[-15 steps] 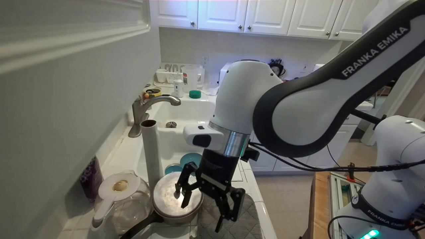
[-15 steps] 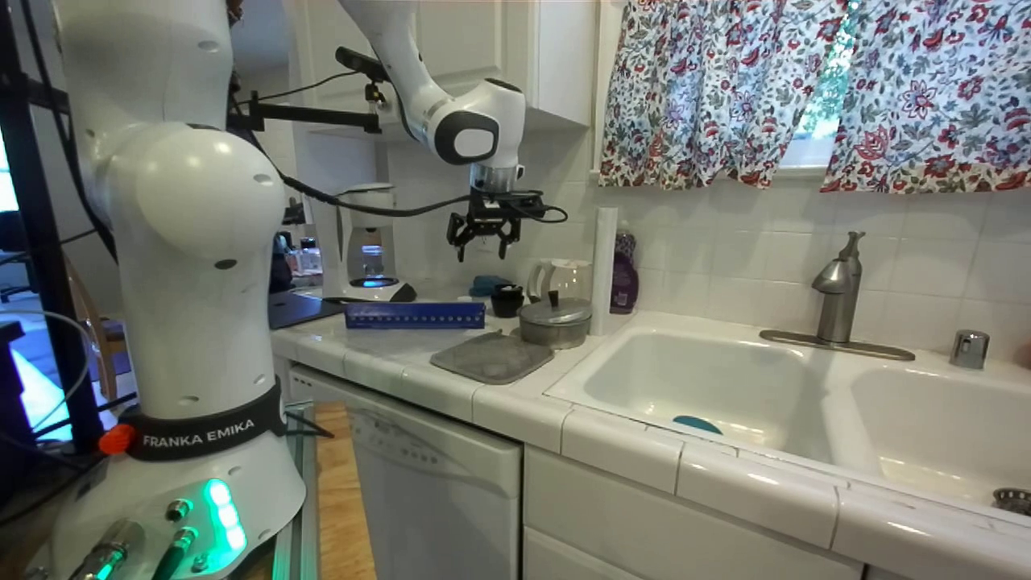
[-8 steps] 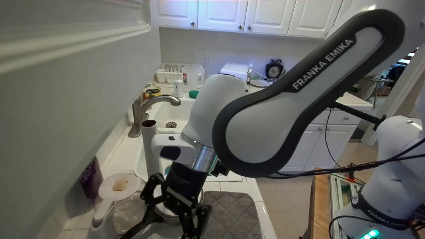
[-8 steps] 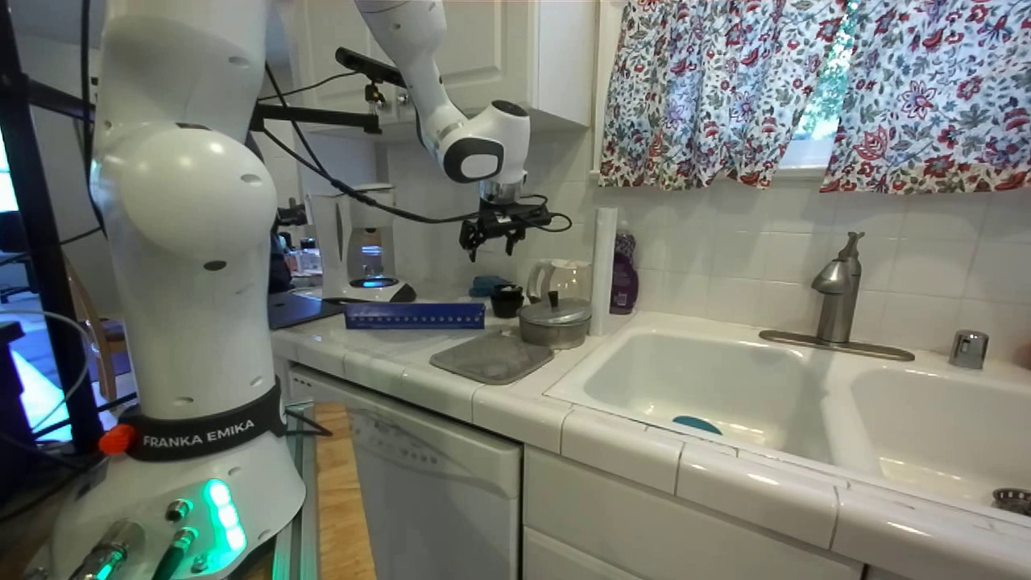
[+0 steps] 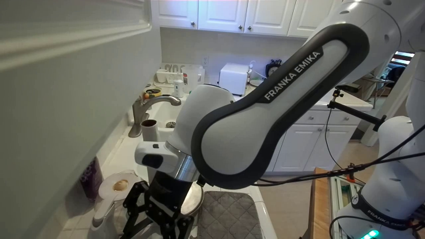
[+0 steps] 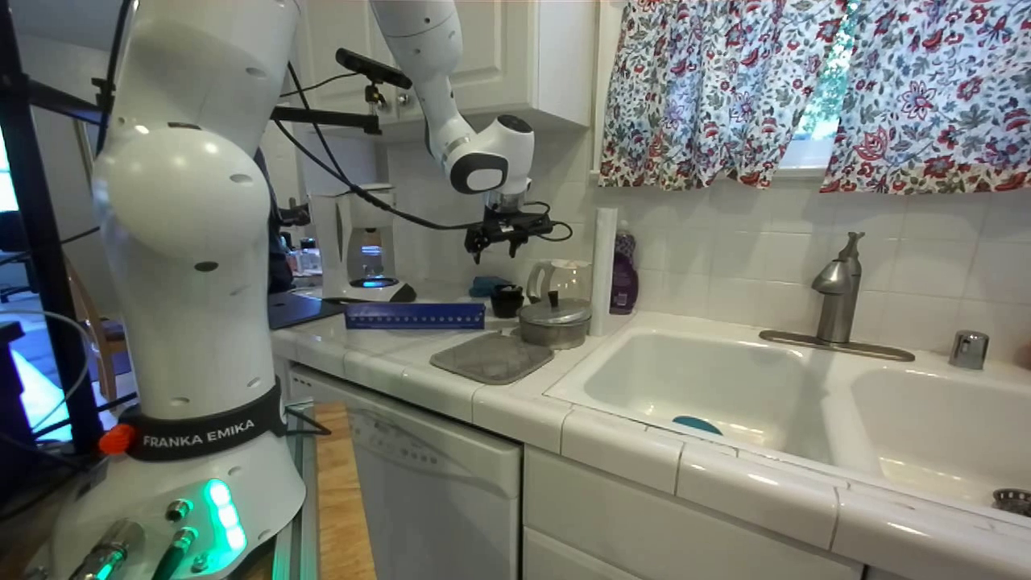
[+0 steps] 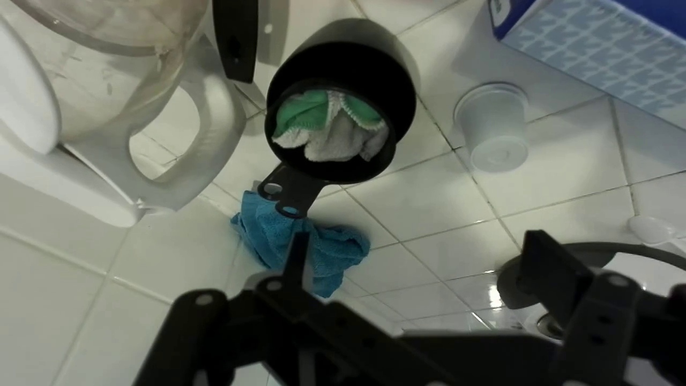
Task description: Move the black cup forward
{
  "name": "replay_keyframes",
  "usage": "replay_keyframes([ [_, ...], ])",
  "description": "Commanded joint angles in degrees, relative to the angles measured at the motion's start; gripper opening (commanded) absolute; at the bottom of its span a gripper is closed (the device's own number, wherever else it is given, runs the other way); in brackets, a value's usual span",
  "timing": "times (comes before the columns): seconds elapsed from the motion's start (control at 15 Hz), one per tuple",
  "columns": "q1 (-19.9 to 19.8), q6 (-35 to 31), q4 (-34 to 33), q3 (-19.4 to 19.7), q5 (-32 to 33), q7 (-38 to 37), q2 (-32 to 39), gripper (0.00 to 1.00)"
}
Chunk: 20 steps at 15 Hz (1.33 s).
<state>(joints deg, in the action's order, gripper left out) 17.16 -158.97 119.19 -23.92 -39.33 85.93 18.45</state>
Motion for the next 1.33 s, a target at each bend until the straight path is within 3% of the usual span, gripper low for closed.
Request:
replay_keyframes([
  [0.0, -1.81, -0.28, -0.03, -1.92, 1.58, -1.21, 0.29, 1.0],
  [0.47, -0.83, -9.66, -1.57, -4.77, 3.2, -1.14, 5.23, 1.0],
  [0.53, 0.9, -11.35, -1.9, -3.45, 1.28, 0.55, 5.9, 1.0],
  [0.87, 1.57, -18.54, -4.21, -4.5, 0.46, 0.79, 10.85, 1.0],
  [1.27, 3.0, -21.34, -9.88, -5.3, 0.96, -0.4, 16.66, 1.0],
])
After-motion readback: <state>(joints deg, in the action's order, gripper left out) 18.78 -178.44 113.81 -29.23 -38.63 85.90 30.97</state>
